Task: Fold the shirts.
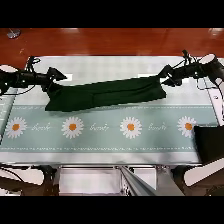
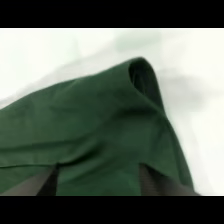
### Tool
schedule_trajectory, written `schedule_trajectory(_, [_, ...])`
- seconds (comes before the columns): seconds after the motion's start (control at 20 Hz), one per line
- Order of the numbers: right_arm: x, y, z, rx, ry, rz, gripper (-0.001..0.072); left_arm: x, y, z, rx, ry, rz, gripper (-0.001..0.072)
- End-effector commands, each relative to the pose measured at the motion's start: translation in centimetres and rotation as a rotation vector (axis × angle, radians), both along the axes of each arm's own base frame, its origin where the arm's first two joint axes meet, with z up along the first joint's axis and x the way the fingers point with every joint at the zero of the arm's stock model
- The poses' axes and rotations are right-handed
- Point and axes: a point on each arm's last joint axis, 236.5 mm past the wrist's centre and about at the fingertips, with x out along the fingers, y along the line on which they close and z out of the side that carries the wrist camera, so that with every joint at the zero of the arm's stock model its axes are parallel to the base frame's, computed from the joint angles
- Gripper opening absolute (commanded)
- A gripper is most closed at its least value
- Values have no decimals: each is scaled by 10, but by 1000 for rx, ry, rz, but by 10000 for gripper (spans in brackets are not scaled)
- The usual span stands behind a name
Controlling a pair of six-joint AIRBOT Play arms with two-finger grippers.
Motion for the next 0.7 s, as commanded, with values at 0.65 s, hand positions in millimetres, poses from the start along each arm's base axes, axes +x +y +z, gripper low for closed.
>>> schedule_trajectory(0.65, [-16, -22, -47, 93, 189, 4, 588, -17, 67, 152, 460, -380, 124, 697])
